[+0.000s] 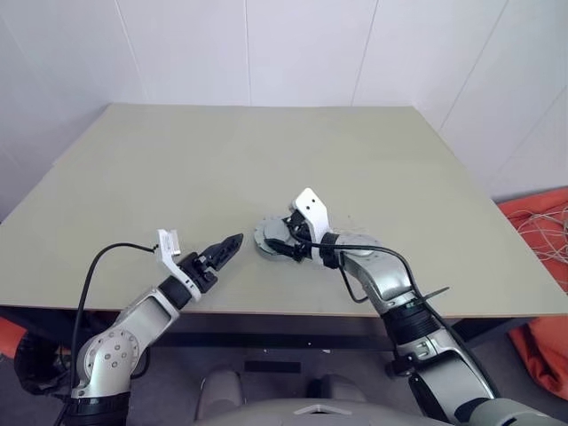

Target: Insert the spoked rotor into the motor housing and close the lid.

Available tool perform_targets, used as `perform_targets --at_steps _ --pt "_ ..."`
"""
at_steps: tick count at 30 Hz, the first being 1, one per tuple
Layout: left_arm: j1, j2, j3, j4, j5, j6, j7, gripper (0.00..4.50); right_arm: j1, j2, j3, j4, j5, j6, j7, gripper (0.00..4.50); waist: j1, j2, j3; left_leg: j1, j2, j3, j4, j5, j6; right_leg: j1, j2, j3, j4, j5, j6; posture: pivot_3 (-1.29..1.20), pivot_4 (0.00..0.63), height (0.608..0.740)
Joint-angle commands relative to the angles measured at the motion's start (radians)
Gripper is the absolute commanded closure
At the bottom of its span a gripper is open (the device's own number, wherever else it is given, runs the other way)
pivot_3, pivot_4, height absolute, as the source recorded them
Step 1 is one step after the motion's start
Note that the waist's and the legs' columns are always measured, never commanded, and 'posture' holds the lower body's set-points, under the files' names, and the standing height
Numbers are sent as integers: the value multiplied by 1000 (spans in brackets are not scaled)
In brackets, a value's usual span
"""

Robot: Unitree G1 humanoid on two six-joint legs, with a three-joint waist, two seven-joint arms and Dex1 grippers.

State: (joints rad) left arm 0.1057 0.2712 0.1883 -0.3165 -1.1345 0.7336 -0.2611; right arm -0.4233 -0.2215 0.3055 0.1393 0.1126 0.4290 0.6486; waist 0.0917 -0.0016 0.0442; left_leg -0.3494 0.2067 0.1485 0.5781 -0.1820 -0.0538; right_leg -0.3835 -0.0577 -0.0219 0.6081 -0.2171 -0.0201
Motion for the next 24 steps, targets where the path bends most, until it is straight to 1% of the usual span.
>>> perform_targets --at_steps 1,10,13,15,17,19,21,24 --pt "-4 0 4 -38 -3 4 -8 0 -22 -3 2 -9 -29 4 -16 1390 1 0 0 0 0 0 0 0 0 0 0 0 0 0 0 0 0 740" --pt "-3 2 2 -40 4 6 -13 0 -23 -28 23 -11 -55 29 -1 1390 1 0 0 0 0 0 0 0 0 0 0 0 0 0 0 0 0 740" --pt "-26 18 -5 -25 47 -3 -15 0 -26 -38 32 -14 -58 46 11 1390 2 0 0 0 0 0 0 0 0 0 0 0 0 0 0 0 0 740" --pt "-67 45 -36 4 159 -41 -12 0 -27 -43 34 -13 -58 52 13 1390 4 0 0 0 0 0 0 0 0 0 0 0 0 0 0 0 0 740" --pt "-118 77 -92 49 314 -110 -21 0 -27 -45 35 -12 -58 55 14 1390 4 1 0 0 0 0 -1 0 0 1 0 0 -1 0 0 0 0 740" --pt "-180 124 -170 109 490 -220 -66 0 -26 -45 35 -12 -58 56 13 1390 5 0 0 0 0 -1 -1 0 0 1 0 0 -1 0 0 0 0 740" --pt "-238 140 -207 171 583 -301 -112 0 -26 -43 35 -13 -56 57 12 1390 3 0 0 -1 -1 -1 -1 0 0 1 0 0 -2 0 0 0 0 740" --pt "-306 146 -232 258 671 -390 -177 0 -23 -40 34 -19 -56 61 5 1390 2 0 0 -1 -1 -1 -1 0 0 1 -1 1 -2 0 0 0 0 740"
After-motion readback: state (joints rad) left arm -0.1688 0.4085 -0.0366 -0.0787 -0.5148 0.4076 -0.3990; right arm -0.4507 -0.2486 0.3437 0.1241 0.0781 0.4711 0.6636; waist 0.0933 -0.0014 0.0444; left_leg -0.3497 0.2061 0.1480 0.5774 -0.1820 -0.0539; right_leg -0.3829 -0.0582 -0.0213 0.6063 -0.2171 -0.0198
